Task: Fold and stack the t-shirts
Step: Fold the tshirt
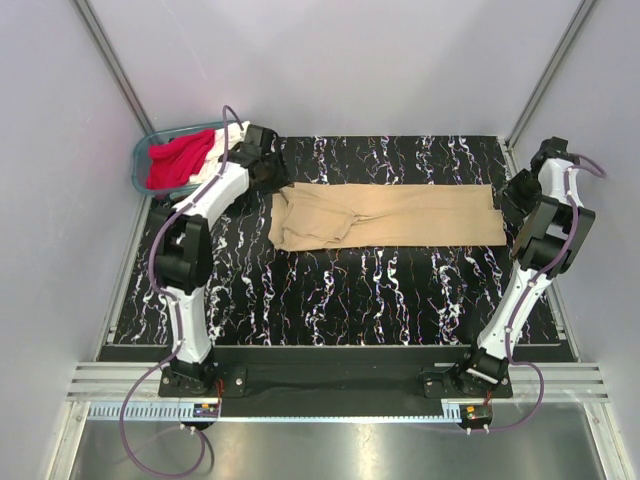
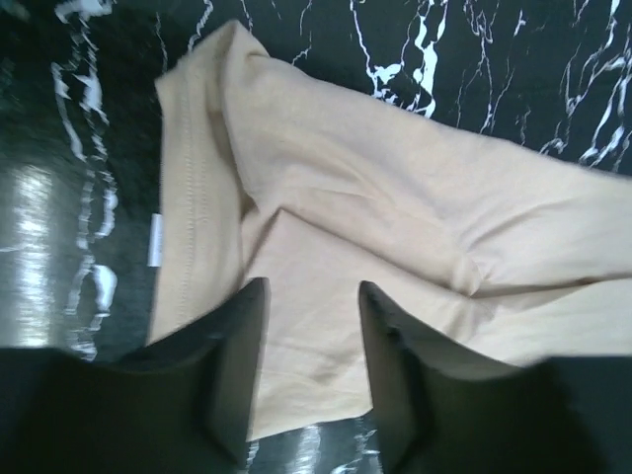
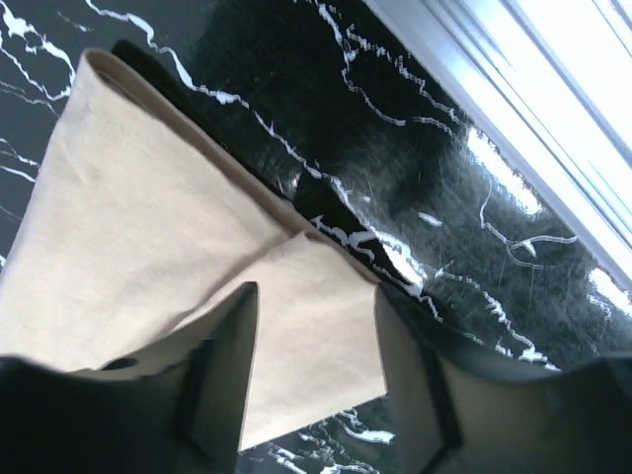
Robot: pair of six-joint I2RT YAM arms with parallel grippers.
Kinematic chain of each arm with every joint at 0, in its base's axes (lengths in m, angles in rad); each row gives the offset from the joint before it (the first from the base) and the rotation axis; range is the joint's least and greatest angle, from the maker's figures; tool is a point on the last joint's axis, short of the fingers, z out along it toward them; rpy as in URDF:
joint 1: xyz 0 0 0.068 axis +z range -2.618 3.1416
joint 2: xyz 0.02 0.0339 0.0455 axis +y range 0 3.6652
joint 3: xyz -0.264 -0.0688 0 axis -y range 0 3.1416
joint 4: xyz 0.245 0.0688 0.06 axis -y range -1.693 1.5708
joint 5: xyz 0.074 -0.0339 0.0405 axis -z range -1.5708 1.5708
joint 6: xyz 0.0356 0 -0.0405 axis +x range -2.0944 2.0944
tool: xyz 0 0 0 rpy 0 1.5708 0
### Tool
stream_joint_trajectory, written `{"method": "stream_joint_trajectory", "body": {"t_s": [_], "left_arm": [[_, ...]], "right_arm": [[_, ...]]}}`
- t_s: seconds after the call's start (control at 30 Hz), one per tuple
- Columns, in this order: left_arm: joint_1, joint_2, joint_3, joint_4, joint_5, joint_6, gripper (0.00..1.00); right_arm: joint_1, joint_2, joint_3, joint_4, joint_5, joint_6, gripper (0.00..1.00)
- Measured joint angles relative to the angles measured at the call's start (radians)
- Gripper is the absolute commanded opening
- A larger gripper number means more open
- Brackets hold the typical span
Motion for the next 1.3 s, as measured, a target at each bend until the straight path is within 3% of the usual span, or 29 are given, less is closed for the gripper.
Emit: {"method": "stream_joint_trajectory", "body": {"t_s": [0.17,0.4,0.73,0.97,1.3], "left_arm": [[-0.007,-0.167,-0.145,-0.05,-0.018,0.102,0.55],[-0.008,-0.394,-0.448,-0.04,0.093,0.163,0.57],[-0.004,-0.24,-0.506,0.005,0.187,0.17,0.56],[0.02,-0.216,-0.506,0.005,0.187,0.17,0.54],[0.044,-0.138,-0.481,-0.001,0.187,0.17,0.41]], "right_arm": [[0.009,-0.048,-0.038,-0.016,0.001,-0.01,0.69],[0.034,-0.272,-0.284,0.011,-0.064,0.008,0.72],[0.072,-0.395,-0.568,0.111,-0.186,0.032,0.79],[0.056,-0.396,-0.647,0.158,-0.192,0.024,0.72],[-0.036,-0.391,-0.672,0.224,-0.212,0.027,0.66]]}}
